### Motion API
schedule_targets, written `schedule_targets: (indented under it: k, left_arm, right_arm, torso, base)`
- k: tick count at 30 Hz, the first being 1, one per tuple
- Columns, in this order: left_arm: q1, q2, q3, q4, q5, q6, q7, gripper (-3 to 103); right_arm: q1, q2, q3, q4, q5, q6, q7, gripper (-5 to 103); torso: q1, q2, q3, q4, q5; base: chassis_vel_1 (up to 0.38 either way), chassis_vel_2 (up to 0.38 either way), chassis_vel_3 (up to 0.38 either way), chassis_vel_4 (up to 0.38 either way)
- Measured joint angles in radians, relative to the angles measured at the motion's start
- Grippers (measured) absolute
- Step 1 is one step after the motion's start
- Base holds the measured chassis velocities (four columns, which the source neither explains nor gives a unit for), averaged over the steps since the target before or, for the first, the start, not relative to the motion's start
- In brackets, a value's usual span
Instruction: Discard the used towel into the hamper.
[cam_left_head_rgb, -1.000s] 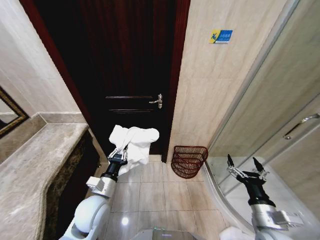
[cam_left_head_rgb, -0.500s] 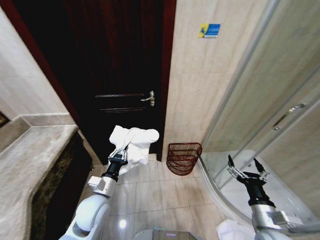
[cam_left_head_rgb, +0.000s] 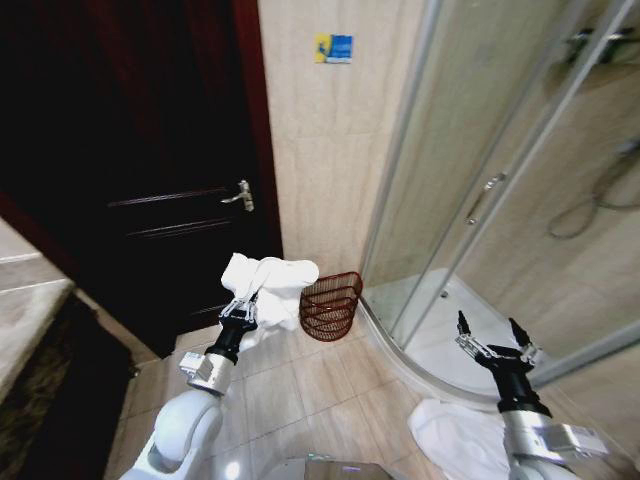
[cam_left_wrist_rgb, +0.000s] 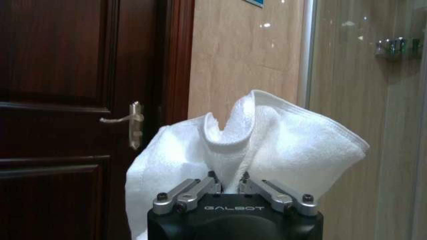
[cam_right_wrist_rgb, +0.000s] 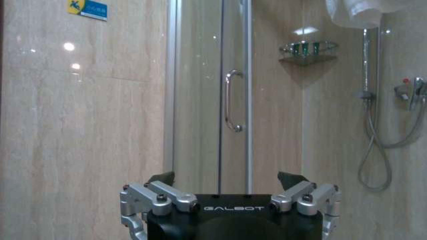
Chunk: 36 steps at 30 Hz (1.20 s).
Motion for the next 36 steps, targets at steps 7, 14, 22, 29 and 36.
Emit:
schedule_targets:
  k: [7, 14, 22, 29, 36]
  left_arm:
    - [0.002, 0.002, -0.003, 0.014, 0.0, -0.002, 0.001, 9]
    - [0.0, 0.001, -0.003, 0.022, 0.004, -0.008, 0.005, 9]
    - [-0.001, -0.002, -0.009, 0.039, 0.004, -0.02, 0.016, 9]
    - [-0.021, -0.013, -0.01, 0.075, 0.004, -0.039, 0.029, 9]
    - [-0.088, 0.04, -0.048, 0.148, -0.047, -0.065, 0.053, 9]
  right_arm:
    - [-0.001, 0.008, -0.003, -0.004, -0.003, 0.004, -0.001, 100]
    - [-0.005, 0.009, -0.003, -0.008, -0.004, 0.008, -0.001, 100]
    - [-0.005, 0.013, -0.003, -0.008, -0.009, 0.008, -0.001, 100]
    - [-0.009, 0.014, -0.001, -0.006, -0.03, 0.005, -0.002, 100]
    - [-0.011, 0.001, 0.015, -0.026, -0.034, -0.004, -0.001, 100]
  torso:
    - [-0.016, -0.033, -0.017, 0.0002, -0.0001]
    - [-0.033, -0.073, -0.04, 0.0001, -0.0001]
    - [-0.052, -0.114, -0.062, 0.0001, -0.0001]
    - [-0.068, -0.15, -0.081, 0.0, -0.0001]
    - [-0.081, -0.179, -0.097, -0.0001, -0.0001]
  base:
    - [-0.006, -0.008, -0.004, -0.003]
    - [0.0, 0.0, 0.0, 0.0]
    - [0.0, 0.0, 0.0, 0.0]
    - [0.0, 0.0, 0.0, 0.0]
    - [0.0, 0.0, 0.0, 0.0]
